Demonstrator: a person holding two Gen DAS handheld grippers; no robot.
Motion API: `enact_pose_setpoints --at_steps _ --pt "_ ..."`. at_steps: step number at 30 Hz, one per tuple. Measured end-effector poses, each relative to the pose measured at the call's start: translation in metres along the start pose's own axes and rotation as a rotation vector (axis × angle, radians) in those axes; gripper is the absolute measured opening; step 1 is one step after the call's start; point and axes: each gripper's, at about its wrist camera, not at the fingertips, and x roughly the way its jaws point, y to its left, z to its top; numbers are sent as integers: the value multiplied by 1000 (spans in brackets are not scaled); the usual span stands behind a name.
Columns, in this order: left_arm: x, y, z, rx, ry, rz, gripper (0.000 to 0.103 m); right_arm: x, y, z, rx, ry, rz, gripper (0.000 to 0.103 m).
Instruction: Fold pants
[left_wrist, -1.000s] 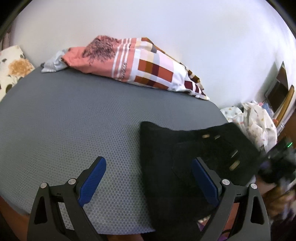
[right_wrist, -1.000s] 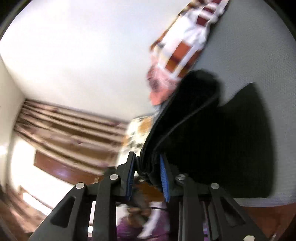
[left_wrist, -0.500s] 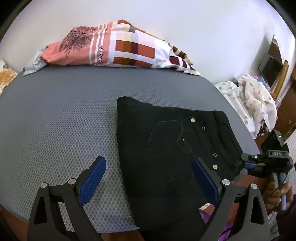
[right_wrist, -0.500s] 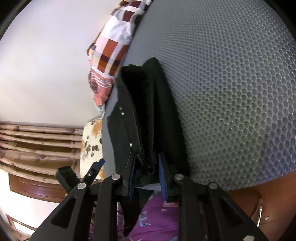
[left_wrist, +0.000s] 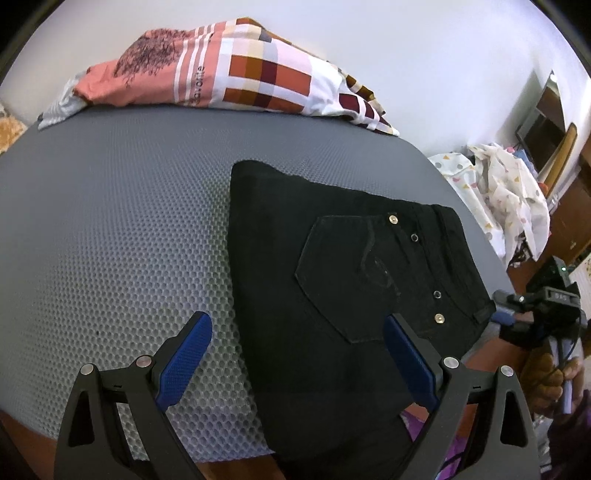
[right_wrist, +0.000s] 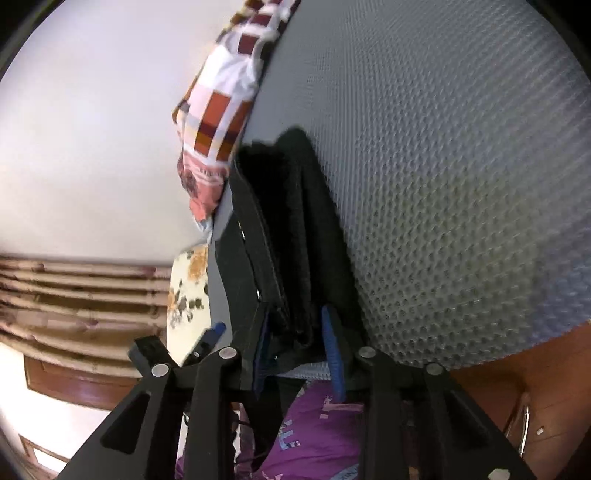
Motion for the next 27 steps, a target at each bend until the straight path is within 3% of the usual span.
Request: enact_pose_setpoints --at_steps 2,5,13,19,22,27 --pt "-2 0 0 -1 -7 -7 94 -16 14 -2 -29 -27 44 28" --pt "-6 -2 0 8 -19 -9 94 -12 28 -12 -46 21 65 29" --pt "-11 -7 -2 30 -23 -17 94 24 18 -22 0 82 24 38" --pt "-9 -4 -5 9 -14 -21 94 44 40 -16 -84 57 -42 43" --pt "-9 -2 -4 4 -16 -19 94 48 41 -18 -119 55 -93 19" --pt "-16 3 0 -6 -41 -18 94 25 50 -28 -76 19 28 15"
